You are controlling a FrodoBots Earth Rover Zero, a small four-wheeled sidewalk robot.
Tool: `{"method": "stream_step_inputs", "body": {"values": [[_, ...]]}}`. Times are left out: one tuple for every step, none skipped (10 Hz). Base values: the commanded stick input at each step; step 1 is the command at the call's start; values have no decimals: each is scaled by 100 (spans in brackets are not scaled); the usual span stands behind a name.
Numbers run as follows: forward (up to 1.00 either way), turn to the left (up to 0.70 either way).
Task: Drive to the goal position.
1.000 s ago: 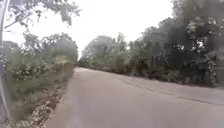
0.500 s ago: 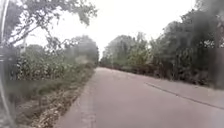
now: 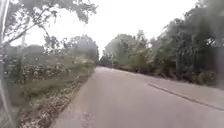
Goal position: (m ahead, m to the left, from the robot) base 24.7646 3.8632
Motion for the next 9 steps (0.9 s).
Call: {"method": "stream_step_inputs", "body": {"values": [[70,0],[70,0],[70,0],[70,0],[70,0],[70,8],[70,22],[70,30],[70,18]]}}
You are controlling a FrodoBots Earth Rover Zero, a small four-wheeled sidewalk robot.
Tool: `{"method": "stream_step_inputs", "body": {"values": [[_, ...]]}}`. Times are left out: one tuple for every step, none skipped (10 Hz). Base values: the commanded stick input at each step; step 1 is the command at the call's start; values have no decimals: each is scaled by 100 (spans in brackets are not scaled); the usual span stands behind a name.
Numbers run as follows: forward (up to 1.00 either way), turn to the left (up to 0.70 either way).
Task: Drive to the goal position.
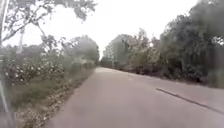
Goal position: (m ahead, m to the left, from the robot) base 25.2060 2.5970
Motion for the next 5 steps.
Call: {"method": "stream_step_inputs", "body": {"values": [[70,1],[70,0],[70,0],[70,0],[70,0]]}}
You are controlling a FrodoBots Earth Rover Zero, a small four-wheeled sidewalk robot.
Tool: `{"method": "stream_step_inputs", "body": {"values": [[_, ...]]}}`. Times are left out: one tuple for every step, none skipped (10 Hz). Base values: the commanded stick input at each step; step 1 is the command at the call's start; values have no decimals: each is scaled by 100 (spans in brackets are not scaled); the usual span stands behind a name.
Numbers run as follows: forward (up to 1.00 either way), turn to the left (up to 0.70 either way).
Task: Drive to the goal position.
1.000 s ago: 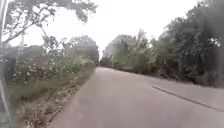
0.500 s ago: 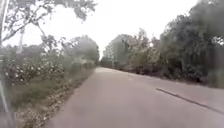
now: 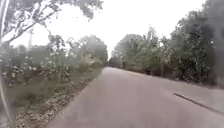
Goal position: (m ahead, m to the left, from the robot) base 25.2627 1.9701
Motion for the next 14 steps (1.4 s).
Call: {"method": "stream_step_inputs", "body": {"values": [[70,0],[70,0],[70,0],[70,0],[70,0],[70,0],[70,0],[70,0],[70,0],[70,0],[70,0],[70,0],[70,0],[70,0]]}}
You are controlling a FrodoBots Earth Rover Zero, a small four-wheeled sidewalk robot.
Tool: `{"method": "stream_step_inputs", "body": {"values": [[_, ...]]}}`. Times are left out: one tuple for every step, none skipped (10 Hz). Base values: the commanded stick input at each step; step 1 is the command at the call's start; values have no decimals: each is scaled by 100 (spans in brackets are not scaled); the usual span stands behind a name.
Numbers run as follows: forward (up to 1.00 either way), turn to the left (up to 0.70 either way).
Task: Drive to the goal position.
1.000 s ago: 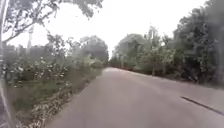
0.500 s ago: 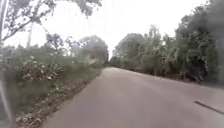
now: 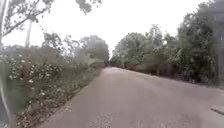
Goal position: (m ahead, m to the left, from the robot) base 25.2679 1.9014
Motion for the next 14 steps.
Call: {"method": "stream_step_inputs", "body": {"values": [[70,0],[70,0],[70,0],[70,0],[70,0],[70,0],[70,0],[70,0],[70,0],[70,0],[70,0],[70,0],[70,0],[70,0]]}}
